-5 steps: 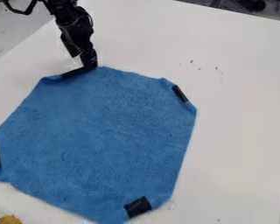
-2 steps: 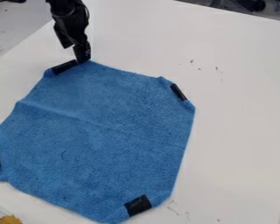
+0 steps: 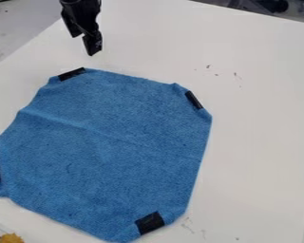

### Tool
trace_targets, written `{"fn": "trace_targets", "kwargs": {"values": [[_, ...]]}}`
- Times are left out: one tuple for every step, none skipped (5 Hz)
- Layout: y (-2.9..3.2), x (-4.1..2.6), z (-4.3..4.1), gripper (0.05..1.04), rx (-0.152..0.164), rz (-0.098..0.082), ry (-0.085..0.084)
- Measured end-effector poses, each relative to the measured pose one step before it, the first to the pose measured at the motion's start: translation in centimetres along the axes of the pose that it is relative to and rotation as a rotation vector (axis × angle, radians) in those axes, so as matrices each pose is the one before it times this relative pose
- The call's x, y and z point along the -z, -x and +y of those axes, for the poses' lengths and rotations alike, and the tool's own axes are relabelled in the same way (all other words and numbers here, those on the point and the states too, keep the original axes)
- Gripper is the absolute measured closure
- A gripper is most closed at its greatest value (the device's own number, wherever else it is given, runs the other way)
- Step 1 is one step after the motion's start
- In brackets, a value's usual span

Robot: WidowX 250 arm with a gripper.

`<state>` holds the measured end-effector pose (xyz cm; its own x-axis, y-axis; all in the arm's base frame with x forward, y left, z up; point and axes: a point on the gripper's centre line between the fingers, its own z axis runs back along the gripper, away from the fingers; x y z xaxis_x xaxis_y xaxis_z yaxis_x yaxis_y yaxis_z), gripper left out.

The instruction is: Unfold the cloth from the bottom to the top

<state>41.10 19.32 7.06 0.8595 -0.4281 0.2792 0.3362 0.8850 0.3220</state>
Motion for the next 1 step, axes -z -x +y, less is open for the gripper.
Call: {"fn": "trace_targets", "kwargs": {"values": [[0.128, -0.646, -0.19, 0.083, -0.0165, 0.0412, 0.0434]]}}
